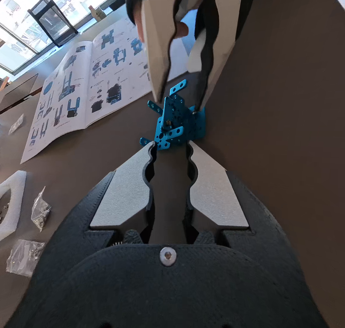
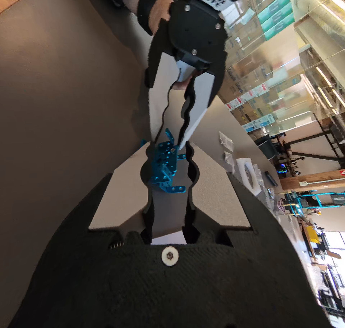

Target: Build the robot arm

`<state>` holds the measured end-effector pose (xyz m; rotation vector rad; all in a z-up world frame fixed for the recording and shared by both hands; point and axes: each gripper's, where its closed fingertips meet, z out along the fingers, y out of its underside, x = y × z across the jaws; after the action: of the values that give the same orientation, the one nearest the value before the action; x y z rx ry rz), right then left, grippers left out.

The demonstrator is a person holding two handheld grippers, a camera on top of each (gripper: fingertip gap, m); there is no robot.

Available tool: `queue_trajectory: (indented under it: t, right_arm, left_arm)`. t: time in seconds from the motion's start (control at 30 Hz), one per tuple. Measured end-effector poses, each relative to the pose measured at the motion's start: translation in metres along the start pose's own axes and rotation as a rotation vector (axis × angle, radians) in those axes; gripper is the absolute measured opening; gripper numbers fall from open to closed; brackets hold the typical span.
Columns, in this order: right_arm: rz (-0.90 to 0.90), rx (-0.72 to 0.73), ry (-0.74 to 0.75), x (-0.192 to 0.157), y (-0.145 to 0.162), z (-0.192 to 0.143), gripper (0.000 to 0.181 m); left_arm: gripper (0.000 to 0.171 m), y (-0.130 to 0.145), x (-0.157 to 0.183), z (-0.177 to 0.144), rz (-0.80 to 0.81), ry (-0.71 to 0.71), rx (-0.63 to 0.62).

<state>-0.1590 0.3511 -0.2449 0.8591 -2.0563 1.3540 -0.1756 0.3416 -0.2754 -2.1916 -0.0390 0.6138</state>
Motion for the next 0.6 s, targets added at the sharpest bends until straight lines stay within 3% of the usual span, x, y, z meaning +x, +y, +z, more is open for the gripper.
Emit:
queue_trajectory:
  t: [0.17, 0.37, 0.53, 0.6]
  right_arm:
    - [0.010, -0.012, -0.013, -0.002, 0.004, 0.003, 0.036]
    - [-0.051, -0.049, -0.037, -0.005, 0.000, 0.002, 0.049]
    - [-0.113, -0.057, -0.029, -0.009, 0.002, 0.004, 0.049]
    - [-0.139, -0.059, -0.006, -0.008, 0.003, 0.004, 0.049]
  left_arm:
    - [0.032, -0.004, -0.005, -0.001, -0.093, 0.044, 0.033]
    - [0.030, -0.010, 0.006, -0.006, -0.054, 0.070, 0.065]
    - [0.053, -0.010, -0.001, -0.003, -0.157, 0.056, 0.048]
    - [0.050, -0.010, -0.006, -0.002, -0.188, 0.042, 0.042]
